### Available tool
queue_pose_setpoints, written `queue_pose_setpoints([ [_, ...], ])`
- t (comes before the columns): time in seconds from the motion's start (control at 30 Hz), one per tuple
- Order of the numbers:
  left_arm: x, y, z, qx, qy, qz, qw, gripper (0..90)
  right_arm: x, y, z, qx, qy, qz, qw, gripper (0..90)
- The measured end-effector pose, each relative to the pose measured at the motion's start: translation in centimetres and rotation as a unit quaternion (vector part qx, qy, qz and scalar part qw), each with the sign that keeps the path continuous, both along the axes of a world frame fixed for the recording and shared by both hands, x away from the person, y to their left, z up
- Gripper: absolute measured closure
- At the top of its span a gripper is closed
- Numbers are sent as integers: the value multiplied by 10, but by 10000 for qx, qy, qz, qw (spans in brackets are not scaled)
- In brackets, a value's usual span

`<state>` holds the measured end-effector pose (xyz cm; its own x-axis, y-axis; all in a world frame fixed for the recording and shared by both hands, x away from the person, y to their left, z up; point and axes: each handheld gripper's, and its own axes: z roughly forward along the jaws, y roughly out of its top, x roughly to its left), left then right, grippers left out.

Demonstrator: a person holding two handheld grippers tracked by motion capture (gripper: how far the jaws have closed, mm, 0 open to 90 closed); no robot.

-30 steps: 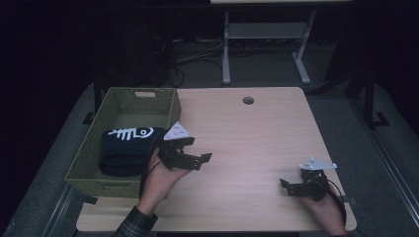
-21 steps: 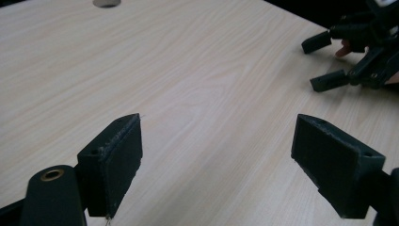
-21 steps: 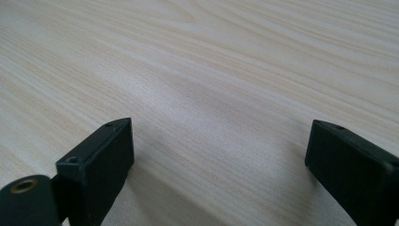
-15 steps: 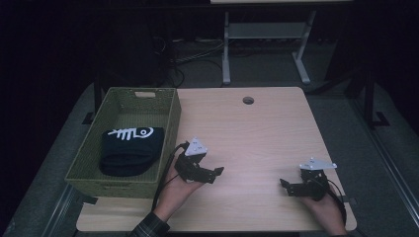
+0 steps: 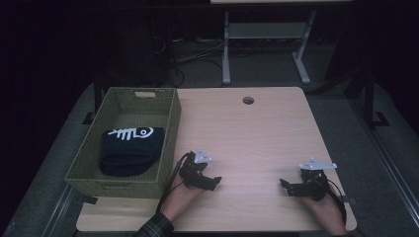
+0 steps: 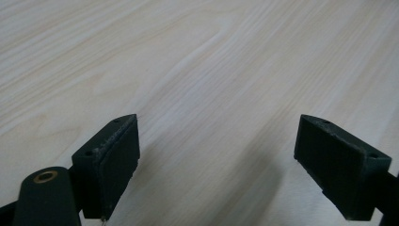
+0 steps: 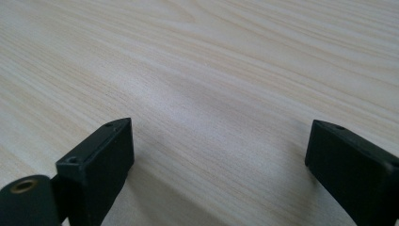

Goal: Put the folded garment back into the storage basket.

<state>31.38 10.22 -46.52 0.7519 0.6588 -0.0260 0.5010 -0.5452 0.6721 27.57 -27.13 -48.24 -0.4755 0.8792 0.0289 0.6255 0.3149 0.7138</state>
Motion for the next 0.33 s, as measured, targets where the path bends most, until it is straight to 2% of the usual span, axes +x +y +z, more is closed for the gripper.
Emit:
queue_pose_setpoints([
  [0.27, 1, 2, -6, 144, -101, 32, 9998, 131, 0, 0, 0, 0, 0, 0, 10000, 80],
  [0.33, 0, 3, -7, 118, -130, 22, 9998, 130, 0, 0, 0, 0, 2, -1, 10000, 80],
])
